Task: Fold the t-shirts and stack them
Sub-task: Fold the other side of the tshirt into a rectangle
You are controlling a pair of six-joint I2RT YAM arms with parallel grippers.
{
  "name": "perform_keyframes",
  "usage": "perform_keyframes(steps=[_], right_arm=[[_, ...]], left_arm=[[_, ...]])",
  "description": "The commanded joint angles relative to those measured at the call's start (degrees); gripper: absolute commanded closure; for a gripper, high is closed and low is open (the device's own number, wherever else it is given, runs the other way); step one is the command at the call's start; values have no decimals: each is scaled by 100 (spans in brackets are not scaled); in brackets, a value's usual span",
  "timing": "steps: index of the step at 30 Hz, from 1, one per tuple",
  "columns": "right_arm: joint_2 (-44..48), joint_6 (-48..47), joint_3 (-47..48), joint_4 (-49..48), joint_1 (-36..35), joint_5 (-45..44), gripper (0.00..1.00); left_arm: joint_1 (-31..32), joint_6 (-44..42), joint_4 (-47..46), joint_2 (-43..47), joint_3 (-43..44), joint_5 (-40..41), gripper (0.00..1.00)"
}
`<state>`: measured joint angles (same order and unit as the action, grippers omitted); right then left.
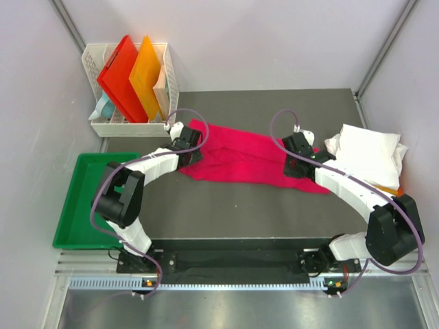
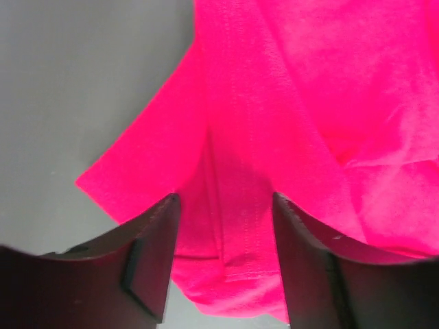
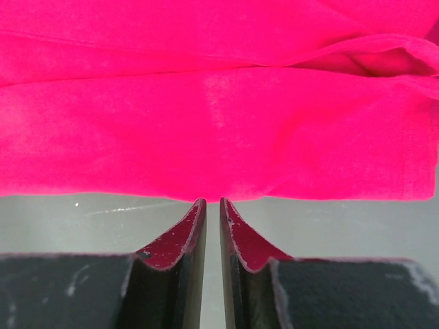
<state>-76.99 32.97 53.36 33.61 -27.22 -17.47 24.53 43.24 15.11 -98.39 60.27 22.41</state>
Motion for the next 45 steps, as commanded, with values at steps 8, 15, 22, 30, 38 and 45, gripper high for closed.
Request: perform_keyframes(steps=[8,15,22,30,38,45], right_arm=[[158,25,-54,-47,-64,-177,89],[184,60,-98,-21,-73,-177,89],[211,95,-195,-47,-64,-195,89],[185,122,-204,-56,-64,-186,90],[167,113,-239,-82,-73,-186,92],[114,113,-239,-144,-81,-186,93]], left_arm=[[7,0,-465,-84,-86,-193,61],[-10,96,-483,-172,-138,-273,60],[-19,79,-474,-31,-156,-220,53],[-37,132,-527,-137,-217,-308,73],[-28,0,-491,21,-165,-176,100],[78,-343,-387,373,107,43,100]])
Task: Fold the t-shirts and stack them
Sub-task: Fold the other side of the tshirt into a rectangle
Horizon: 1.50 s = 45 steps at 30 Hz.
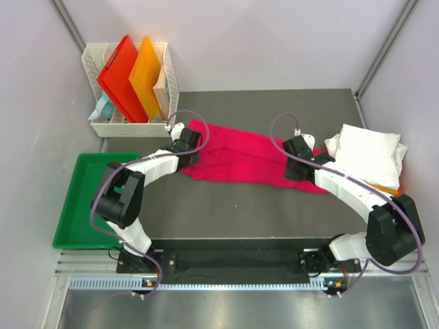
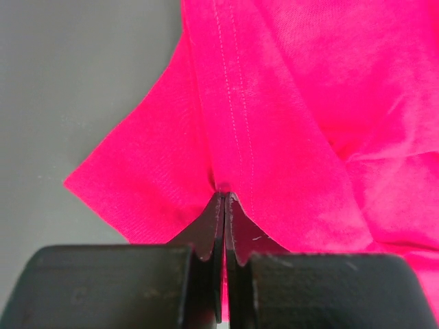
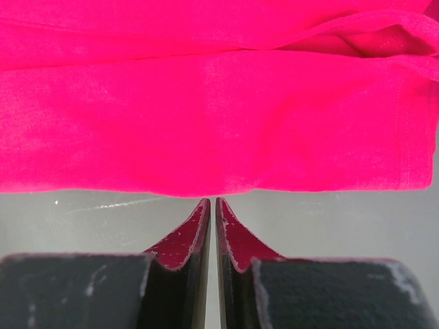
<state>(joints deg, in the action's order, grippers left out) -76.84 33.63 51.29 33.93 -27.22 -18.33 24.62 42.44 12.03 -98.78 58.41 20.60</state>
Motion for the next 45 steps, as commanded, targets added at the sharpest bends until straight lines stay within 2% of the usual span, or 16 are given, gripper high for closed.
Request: perform_keyframes(steps=[1,9,28,41,45], right_arm=[[90,56,-40,-185,-81,-92,93],[20,39,-22,-194,-108,-83,94],[134,-23,-137,-18,-116,-215,94],[178,21,-295,-9,-116,-206,94],[231,39,-356,-1,-108,-215,94]], left_arm=[[86,-297,-61,430,354,243,100],[447,-763,-8,-17,1400,445,100],[684,-1202,124,-2233,4010,129,100],[834,-1387,-34,-2901,4336,-82,100],[904,-1571,53,-3138,4704,-179,100]])
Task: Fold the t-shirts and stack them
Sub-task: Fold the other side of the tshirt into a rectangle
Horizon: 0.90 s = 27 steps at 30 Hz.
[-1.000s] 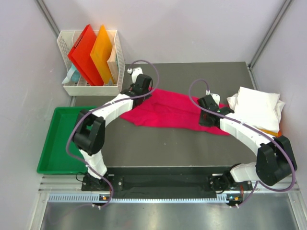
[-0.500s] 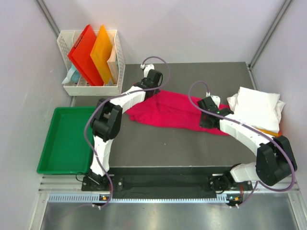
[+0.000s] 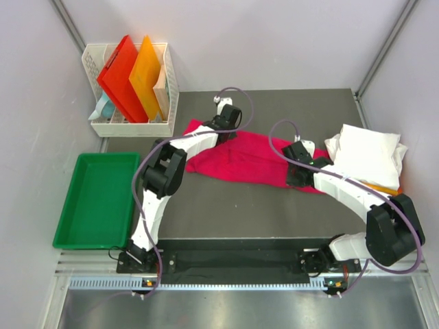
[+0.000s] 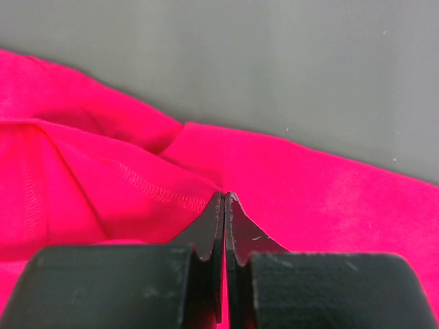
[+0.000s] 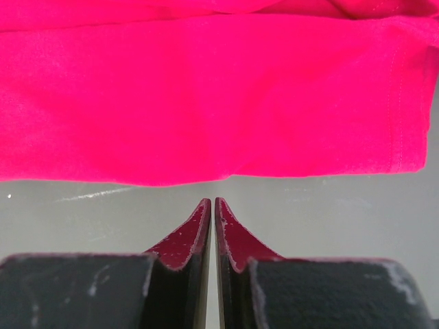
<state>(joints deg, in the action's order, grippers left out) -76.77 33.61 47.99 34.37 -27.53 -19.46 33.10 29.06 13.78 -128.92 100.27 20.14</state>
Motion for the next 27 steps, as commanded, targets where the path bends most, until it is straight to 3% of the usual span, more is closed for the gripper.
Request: perform_keyframes(steps=[1,7,11,14,15,18,19,21,27], right_arm=[[242,50,-35,-44,-77,-93,94],[312,94,-175,-53,-77,-66,94],[374,94,-237,-53,-77,-66,94],[409,94,-246,-62,-86,-58,94],[426,94,-237,-53,-86,-49,94],[435,94,-220,-79,-95,-31,94],[444,102,-211,-123,-103,-31,94],[426,94,-202,-167,-121,4,94],[295,120,-149,-352,-217,136,94]], left_arm=[[65,-304,-130,-159,581,-168,100],[100,-506,-69,-432,994,-625,100],[135,-436,-24,-354,942,-424,98],[161,-313,-375,93,451,-55,66],[153,-296,-481,235,136,33,46],[153,-217,-622,718,-225,411,22],[144,-164,-622,841,-323,507,7],[144,-120,-710,1237,-725,666,1],[135,188,-973,2248,-1921,992,1]])
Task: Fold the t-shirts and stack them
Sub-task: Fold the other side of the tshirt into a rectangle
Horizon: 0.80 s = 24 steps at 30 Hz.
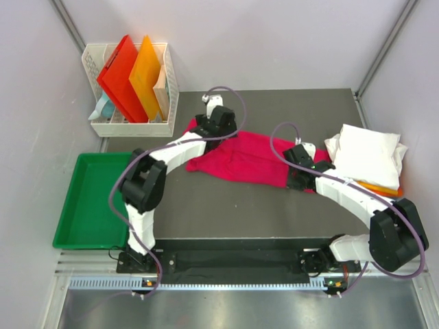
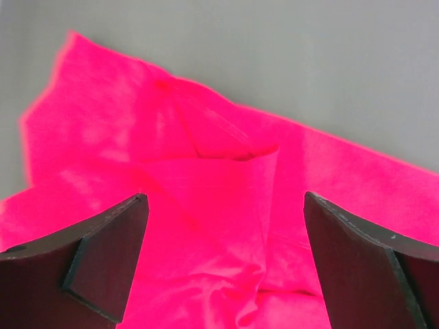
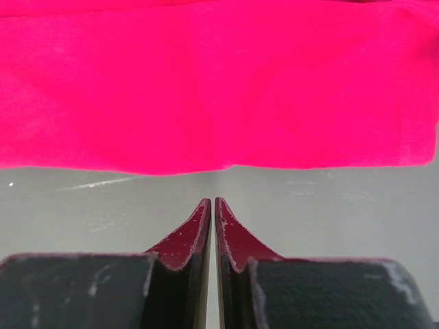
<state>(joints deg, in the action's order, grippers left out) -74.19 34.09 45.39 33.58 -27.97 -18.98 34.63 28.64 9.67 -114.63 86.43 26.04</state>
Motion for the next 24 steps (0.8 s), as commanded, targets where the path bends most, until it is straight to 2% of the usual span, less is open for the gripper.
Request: perform_keyframes(steps=[1,4,6,8,9,10,18,24], right_arm=[[10,81,120,-317,-183,105,94],[-86,107,164,-343,-271,105,95],[-104,116,190,-326,-306,105,95],[-69,116,164,-317,-323,79,96],[-52,116,164,-300,-332,79,96],[-34,125,155,-274,-341,70,96],[2,-112,303,-589,-341,403,100],[-894,-323,1269,-1301,-341,1150,98]], left_arm=[[-27,290,-537,872,-618,376,1],[-79,483,-317,829,-759,262,8],[-150,572,-343,706,-873,-10,42],[-185,633,-369,574,-909,-73,65],[-185,677,-361,530,-900,-90,98],[-194,739,-213,442,-874,5,100],[-255,1266,315,713,-1058,656,100],[-562,1547,606,881,-1436,472,100]])
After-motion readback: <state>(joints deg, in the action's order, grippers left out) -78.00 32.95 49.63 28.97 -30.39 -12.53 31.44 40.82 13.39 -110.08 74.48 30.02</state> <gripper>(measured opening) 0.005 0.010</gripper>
